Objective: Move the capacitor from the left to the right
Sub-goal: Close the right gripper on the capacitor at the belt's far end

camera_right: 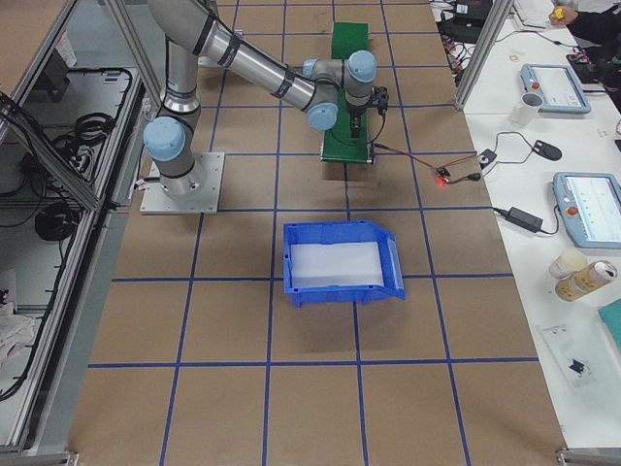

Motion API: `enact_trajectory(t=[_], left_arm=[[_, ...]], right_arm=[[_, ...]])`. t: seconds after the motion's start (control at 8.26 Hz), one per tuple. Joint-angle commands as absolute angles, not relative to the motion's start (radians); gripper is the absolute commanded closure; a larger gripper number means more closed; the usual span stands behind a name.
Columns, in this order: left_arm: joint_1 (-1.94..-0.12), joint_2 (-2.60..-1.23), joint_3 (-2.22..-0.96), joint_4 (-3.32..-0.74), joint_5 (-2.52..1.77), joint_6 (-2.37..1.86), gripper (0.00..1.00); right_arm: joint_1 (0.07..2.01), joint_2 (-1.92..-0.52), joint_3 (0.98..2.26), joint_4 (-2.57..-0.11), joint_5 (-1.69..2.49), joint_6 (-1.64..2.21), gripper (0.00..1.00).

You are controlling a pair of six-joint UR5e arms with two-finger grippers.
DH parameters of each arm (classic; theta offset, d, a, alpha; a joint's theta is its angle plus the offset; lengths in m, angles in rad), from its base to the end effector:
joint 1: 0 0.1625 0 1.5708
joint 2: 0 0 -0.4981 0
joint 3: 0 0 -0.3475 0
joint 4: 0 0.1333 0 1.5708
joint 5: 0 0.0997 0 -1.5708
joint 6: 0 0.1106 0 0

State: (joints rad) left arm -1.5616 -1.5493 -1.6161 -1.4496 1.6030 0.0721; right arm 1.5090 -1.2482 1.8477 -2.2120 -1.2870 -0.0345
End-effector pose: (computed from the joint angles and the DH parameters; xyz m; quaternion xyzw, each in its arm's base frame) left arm -0.1256 -0.4478 0.5519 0.0306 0.9982 -0.0480 0.0180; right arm 0.1301 -0.5580 0.3369 0.0106 0.9897 -0.0274 0.1402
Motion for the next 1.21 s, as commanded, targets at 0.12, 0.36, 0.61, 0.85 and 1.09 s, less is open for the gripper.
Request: enact_trajectory(t=[0.12, 0.36, 0.61, 0.85, 1.09], left_arm=[[-1.562, -1.549, -1.617, -1.45, 1.603, 0.072, 0.0], [-1.562, -1.549, -1.618, -1.45, 1.603, 0.071, 0.0], [-1.562, -1.549, -1.62, -1.45, 1.603, 0.072, 0.0], [-1.562, -1.548, -1.62, -1.45, 1.603, 0.072, 0.0], [-1.563, -1.549, -1.62, -1.45, 1.603, 0.072, 0.0]], right_arm=[[1.522, -1.249, 1.847, -2.212, -1.285, 0.0, 0.0], [1.526, -1.247, 1.848, -2.212, -1.284, 0.002, 0.0], [1.526, -1.246, 1.847, -2.212, -1.289, 0.0, 0.0], [1.526, -1.246, 1.847, -2.212, -1.308, -0.003, 0.0], [1.526, -1.239, 1.847, -2.21, -1.372, -0.011, 0.25]])
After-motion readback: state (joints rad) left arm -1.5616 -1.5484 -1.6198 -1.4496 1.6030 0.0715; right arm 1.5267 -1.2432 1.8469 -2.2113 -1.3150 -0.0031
